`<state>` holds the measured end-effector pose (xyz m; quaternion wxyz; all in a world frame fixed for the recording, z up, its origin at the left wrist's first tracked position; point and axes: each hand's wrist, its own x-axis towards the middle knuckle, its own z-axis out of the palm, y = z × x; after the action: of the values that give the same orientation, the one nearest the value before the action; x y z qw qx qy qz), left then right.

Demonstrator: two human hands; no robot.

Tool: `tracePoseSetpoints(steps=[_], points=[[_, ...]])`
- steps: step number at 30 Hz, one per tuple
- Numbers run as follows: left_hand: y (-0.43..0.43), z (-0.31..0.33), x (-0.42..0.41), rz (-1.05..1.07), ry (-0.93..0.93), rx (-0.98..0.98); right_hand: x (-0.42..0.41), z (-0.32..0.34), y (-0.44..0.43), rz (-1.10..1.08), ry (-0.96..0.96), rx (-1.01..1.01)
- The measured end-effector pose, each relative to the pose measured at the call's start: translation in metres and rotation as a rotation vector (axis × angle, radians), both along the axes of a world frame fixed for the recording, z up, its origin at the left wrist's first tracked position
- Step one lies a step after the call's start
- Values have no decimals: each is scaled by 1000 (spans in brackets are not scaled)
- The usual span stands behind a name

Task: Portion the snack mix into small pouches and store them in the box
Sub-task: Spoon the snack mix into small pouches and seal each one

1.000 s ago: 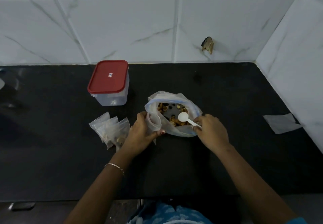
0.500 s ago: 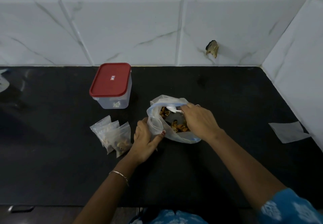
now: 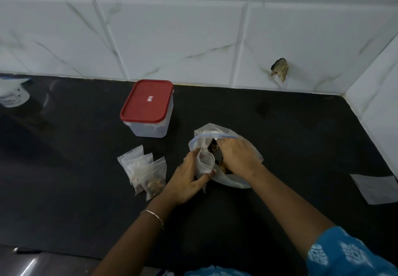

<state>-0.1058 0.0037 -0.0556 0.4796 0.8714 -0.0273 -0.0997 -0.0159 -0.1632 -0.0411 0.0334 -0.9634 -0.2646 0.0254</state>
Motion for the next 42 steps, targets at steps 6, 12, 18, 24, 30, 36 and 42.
tracePoseSetpoints(steps=[6, 12, 18, 24, 30, 36, 42], points=[[7, -7, 0, 54, 80, -60, 5, 4, -20, -73, 82, 362], [8, -7, -1, 83, 101, -122, 6, 10, -40, -18, 202, 379], [6, 1, -4, 88, 110, -183, 6, 21, -51, 67, 176, 307], [3, 1, -18, 75, 45, -196, -4, 26, -35, 176, 7, 0], [-1, 3, -25, 88, 56, -199, -12, 21, -51, 224, 80, 10], [-3, 3, -27, 88, 19, -191, -18, 19, -71, 105, 12, 201], [-13, -4, -44, 134, -116, 12, -31, 1, -69, 50, -61, 84]])
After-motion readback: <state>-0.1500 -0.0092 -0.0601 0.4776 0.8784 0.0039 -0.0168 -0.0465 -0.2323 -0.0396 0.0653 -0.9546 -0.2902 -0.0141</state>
